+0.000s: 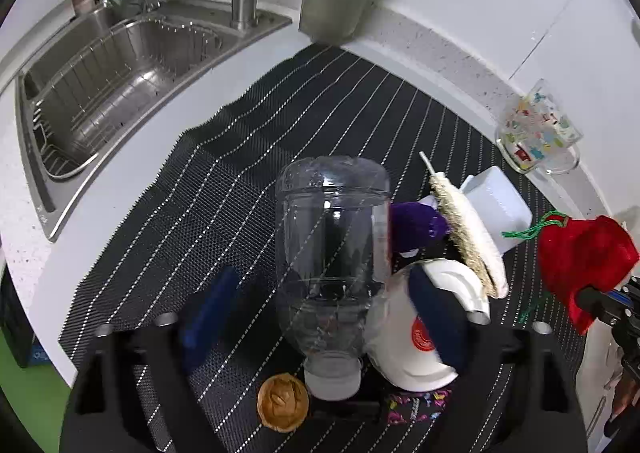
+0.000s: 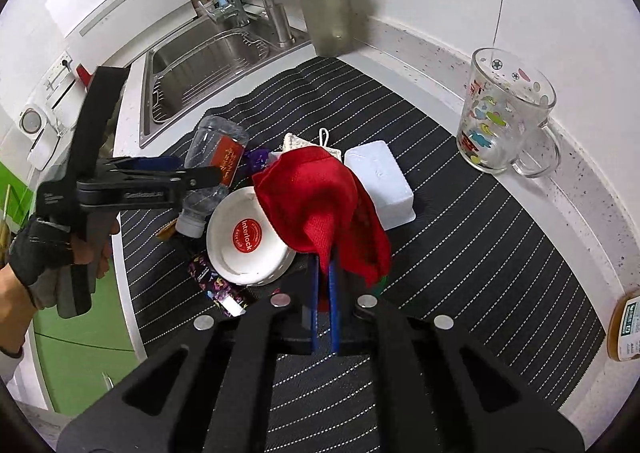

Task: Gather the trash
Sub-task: 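Grasp the clear plastic bottle with the left tool while the right tool holds the red cloth, then drop the bottle and red cloth into the wastebasket, opening both tools, then return both tools to the mat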

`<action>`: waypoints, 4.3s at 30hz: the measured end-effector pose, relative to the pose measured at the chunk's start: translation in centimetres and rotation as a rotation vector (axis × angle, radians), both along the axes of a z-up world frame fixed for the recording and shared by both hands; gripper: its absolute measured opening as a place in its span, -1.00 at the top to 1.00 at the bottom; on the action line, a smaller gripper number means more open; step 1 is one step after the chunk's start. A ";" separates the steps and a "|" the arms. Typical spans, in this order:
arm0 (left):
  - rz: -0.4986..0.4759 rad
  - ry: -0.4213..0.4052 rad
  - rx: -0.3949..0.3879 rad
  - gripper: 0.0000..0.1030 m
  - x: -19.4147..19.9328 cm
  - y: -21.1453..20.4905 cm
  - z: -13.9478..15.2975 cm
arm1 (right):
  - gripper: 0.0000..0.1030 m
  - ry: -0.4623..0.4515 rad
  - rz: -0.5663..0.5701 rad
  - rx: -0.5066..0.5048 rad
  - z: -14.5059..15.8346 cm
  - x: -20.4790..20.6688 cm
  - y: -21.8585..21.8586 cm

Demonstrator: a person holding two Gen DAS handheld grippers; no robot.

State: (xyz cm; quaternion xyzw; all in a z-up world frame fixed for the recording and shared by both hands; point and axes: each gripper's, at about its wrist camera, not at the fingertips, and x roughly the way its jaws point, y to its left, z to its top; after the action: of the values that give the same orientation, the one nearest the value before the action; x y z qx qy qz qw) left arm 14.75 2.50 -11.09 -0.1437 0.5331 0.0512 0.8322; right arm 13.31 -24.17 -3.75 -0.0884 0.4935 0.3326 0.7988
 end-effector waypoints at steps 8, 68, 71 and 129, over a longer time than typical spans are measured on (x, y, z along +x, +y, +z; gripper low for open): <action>-0.015 -0.030 0.002 -0.13 0.0 -0.2 0.9 | 0.93 -0.008 -0.009 0.006 0.0 0.3 -0.2; 0.596 -0.037 -0.029 -0.13 -44.2 18.9 -23.4 | 0.93 0.042 0.782 -0.069 -26.6 -32.2 35.2; 0.610 -0.034 -0.037 -0.15 -44.4 19.5 -26.3 | 0.93 0.048 0.785 -0.077 -29.5 -32.0 35.9; 0.524 -0.070 0.048 -0.87 -44.7 14.3 1.8 | -0.92 0.008 0.536 0.002 -2.0 -27.7 25.7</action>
State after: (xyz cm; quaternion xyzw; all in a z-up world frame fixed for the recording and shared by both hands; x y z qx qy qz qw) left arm -30.00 16.77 -9.34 -0.2587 0.4474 0.2725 0.8116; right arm -14.35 1.53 -5.76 -0.2138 0.4550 0.5332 0.6804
